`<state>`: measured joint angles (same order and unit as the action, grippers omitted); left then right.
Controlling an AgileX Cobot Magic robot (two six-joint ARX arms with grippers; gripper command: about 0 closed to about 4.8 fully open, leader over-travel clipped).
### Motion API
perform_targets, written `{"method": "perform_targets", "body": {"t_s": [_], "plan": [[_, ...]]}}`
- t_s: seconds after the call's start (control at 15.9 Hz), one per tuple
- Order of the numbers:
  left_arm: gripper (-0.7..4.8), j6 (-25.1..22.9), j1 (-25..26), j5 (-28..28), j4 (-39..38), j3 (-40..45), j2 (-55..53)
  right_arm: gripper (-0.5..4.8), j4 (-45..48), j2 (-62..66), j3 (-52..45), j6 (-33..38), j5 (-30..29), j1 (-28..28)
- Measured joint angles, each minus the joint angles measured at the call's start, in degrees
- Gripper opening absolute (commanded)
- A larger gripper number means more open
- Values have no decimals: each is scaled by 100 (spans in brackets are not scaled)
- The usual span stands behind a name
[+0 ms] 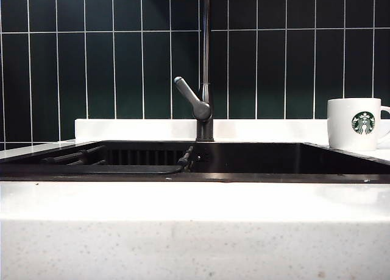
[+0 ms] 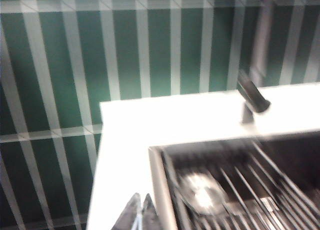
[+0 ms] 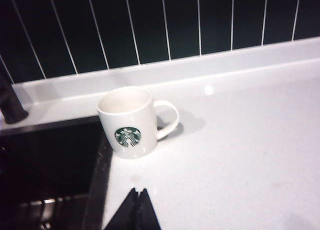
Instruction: Pick up the mug next to the sink, go to the faucet to get some water, pour the water into the sink, and finally put the mug back to its place.
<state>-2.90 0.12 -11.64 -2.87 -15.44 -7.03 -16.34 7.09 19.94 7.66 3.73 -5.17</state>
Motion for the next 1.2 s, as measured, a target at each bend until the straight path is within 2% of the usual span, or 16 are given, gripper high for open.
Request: {"method": "perform_targets", "body": {"t_s": [0.13, 0.32, 0.44, 0.57, 0.63, 0.69, 0.76, 0.88, 1.01, 1.07, 1.2], "plan": [[-5, -7, 0, -219, -70, -251, -603, -1, -181, 675, 470, -282, 13, 2], [-5, 11, 0, -284, 415, -660, -1515, -1, -173, 1709, 1025, -481, 7, 48], [-5, 13, 0, -570, 481, -977, -2218, 0, -94, 2251, 1272, -494, 2, 70], [3, 15, -2, -621, 833, -1108, -2616, 89, -48, 2929, 1460, -485, -9, 70], [59, 15, -4, -627, 1163, -1121, -2704, 124, -39, 3042, 1510, -481, -17, 72], [63, 50, -4, -627, 1499, -1150, -2852, 128, 111, 3222, 1556, -470, 24, 72], [63, 160, -4, -638, 1561, -1152, -3040, 128, 302, 3458, 1556, -476, 164, 66], [63, 391, -4, -632, 1569, -1150, -3709, 160, 684, 3930, 1547, -726, 238, -7], [76, 407, -4, -787, 1683, -1141, -4170, 182, 1209, 4363, 1550, -876, 251, -2], [93, 404, -4, -870, 1980, -1152, -4505, 182, 1515, 4669, 1550, -922, 264, -2], [94, 404, -4, -883, 2549, -1150, -4830, 181, 2159, 5213, 1550, -1080, 271, -11]]}}
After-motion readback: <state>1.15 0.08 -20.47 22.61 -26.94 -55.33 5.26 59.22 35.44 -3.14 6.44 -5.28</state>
